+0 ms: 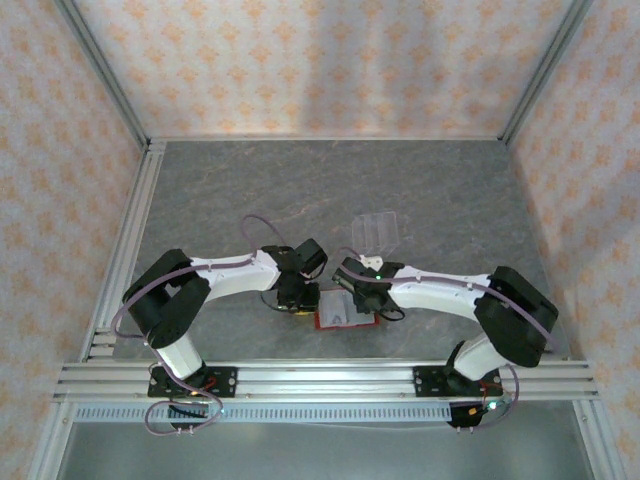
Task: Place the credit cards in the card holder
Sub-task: Close the card holder at the bottom-center of the table.
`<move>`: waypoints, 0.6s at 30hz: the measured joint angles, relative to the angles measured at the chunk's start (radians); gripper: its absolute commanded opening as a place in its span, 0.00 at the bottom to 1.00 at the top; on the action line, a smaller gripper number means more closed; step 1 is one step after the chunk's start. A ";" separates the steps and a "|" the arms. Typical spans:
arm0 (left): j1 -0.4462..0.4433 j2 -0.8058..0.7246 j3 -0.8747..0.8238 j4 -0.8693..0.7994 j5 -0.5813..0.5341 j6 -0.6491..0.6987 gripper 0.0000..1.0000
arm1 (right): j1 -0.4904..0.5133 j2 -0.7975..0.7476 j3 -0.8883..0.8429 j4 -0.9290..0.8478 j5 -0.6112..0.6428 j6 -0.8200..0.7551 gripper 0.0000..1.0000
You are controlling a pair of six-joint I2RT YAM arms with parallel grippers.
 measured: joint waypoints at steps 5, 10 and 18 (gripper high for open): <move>0.000 0.000 0.002 -0.002 0.000 0.001 0.15 | 0.000 -0.001 0.000 -0.016 0.006 -0.004 0.15; -0.007 0.020 0.030 -0.028 -0.008 0.002 0.15 | 0.000 -0.026 0.000 -0.040 0.010 -0.002 0.00; -0.016 0.079 0.106 -0.105 -0.013 0.000 0.15 | -0.006 -0.124 0.002 -0.051 -0.023 -0.002 0.00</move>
